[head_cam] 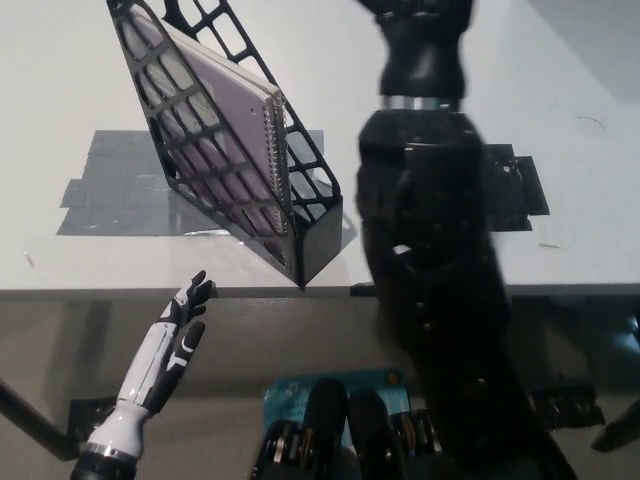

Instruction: A person hands a notebook to the robot and the robot grabs it with its right hand and places it in the magazine stand kept in the centre of the desk infront of it.

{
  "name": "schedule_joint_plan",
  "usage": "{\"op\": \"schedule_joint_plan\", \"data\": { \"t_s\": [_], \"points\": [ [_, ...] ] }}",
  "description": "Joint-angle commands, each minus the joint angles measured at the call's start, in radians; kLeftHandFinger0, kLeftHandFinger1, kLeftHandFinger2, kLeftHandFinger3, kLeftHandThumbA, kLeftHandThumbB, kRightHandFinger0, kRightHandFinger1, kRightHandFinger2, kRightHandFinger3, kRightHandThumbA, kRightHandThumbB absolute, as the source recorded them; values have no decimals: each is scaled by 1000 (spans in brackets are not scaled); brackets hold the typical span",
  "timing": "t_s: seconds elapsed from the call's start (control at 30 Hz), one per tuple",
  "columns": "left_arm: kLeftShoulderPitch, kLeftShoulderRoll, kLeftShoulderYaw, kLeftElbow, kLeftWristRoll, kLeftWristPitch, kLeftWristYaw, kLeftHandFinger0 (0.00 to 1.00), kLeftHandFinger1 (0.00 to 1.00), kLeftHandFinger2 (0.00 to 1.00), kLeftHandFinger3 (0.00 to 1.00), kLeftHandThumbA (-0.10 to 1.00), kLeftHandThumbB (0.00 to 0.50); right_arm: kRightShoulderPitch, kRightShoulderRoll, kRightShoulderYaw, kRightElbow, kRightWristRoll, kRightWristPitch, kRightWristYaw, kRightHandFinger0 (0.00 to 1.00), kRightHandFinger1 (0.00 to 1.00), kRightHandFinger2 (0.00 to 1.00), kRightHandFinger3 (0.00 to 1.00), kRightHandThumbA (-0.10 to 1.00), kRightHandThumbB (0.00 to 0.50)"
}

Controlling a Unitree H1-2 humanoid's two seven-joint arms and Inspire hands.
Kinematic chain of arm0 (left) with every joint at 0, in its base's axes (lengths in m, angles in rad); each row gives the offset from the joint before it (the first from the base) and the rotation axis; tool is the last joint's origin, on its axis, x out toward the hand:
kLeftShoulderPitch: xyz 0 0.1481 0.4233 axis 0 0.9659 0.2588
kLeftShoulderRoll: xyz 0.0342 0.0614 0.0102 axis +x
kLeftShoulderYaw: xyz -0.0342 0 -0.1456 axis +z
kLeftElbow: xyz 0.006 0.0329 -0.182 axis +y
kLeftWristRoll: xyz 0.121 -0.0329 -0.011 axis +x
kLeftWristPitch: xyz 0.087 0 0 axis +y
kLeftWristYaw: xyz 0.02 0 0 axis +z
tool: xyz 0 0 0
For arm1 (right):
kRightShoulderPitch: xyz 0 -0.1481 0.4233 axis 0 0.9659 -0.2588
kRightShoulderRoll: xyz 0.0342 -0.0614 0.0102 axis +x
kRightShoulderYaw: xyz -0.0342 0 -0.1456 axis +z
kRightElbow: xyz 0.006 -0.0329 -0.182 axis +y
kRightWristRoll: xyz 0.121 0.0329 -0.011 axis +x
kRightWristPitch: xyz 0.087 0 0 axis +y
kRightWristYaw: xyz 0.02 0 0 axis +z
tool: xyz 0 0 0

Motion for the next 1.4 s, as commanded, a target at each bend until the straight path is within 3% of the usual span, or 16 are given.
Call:
{"op": "schedule_joint_plan", "data": {
  "t_s": [0.0,0.23,0.33,0.43,0.6,0.7,0.77,0.93,1.2,1.37],
  "points": [
    [-37,17,-4,-8,15,-37,-20,956,1000,1000,1000,1000,500,-47,-63,-26,-340,1,204,71,1000,1000,1000,1000,1000,471],
    [16,13,-7,-34,20,-37,-15,969,1000,1000,1000,1000,500,124,-202,22,-648,-2,301,166,1000,1000,1000,1000,1000,465],
    [47,7,-7,-64,9,-37,-23,946,1000,1000,1000,1000,500,244,-246,38,-710,-20,293,191,1000,1000,1000,1000,1000,441],
    [96,6,-12,-122,-23,-32,-45,913,1000,1000,1000,1000,500,424,-311,39,-744,-26,272,214,1000,1000,1000,1000,1000,488],
    [168,16,-17,-192,-62,-32,-75,923,1000,1000,1000,1000,500,690,-362,52,-733,13,221,231,1000,1000,1000,1000,1000,492],
    [198,25,-19,-211,-82,-37,-88,936,1000,1000,1000,1000,500,802,-368,66,-685,34,161,240,1000,1000,1000,1000,1000,458],
    [226,31,-24,-225,-109,-37,-103,937,1000,1000,1000,1000,500,951,-382,82,-586,37,76,257,1000,1000,1000,1000,1000,402],
    [263,32,-27,-234,-117,-37,-117,945,1000,1000,1000,1000,500,1090,-391,95,-445,18,10,284,1000,1000,1000,1000,1000,405],
    [269,19,-31,-143,-76,-37,-91,950,1000,1000,1000,1000,500,1151,-364,113,-209,56,-56,347,1000,1000,1000,1000,1000,326],
    [240,13,-36,-61,-67,-37,-70,955,1000,1000,1000,1000,500,1137,-362,127,-154,59,-39,389,1000,1000,1000,1000,1000,377]
  ]
}}
